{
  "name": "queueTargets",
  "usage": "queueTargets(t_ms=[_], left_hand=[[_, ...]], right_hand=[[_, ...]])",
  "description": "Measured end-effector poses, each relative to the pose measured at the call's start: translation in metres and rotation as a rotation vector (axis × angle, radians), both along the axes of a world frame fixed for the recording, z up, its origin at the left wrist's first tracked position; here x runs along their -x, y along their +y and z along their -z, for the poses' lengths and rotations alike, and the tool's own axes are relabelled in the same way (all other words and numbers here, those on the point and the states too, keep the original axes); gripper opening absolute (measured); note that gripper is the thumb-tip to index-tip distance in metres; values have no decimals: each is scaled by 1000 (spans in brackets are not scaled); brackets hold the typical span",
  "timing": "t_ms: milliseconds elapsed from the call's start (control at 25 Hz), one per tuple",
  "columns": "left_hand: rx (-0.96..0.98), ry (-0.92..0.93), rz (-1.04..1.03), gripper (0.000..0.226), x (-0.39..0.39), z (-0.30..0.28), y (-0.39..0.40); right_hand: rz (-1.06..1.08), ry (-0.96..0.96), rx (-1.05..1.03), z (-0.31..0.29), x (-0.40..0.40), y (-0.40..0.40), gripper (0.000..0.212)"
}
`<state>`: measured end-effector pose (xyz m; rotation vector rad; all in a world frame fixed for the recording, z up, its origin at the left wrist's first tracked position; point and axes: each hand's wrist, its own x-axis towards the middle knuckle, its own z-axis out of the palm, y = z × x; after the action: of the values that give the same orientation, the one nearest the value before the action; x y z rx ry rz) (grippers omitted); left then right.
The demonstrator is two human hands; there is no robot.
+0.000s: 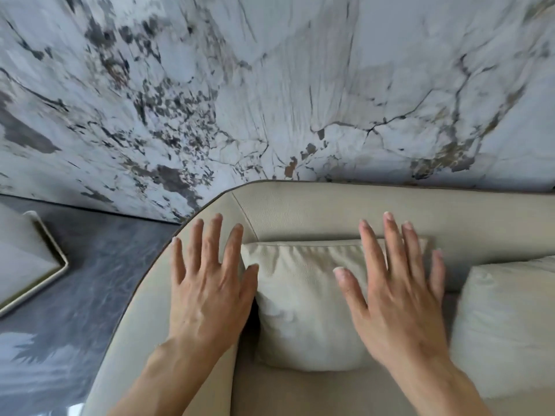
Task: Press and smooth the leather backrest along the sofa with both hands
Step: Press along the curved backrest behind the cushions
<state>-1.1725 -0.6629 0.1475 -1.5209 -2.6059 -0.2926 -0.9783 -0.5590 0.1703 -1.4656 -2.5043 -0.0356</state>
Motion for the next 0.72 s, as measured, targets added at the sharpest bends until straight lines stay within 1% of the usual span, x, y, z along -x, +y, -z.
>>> queueTargets(t_ms=[120,240,320,480,600,720], left_hand=[[27,10,27,63,7,56,40],[12,13,54,62,16,95,75],[7,30,60,64,26,112,99],[64,27,50,70,48,139,142],[100,87,52,73,56,157,153],[127,135,62,74,59,164,156]], right_hand=[[-1,-4,22,58,10,36,69],[17,-9,65,106,23,63,70],[24,-5,65,130,33,81,71],[29,3,58,162,57,120,73],[36,18,48,184,68,136,73],[37,-10,-3,202,73,141,75]])
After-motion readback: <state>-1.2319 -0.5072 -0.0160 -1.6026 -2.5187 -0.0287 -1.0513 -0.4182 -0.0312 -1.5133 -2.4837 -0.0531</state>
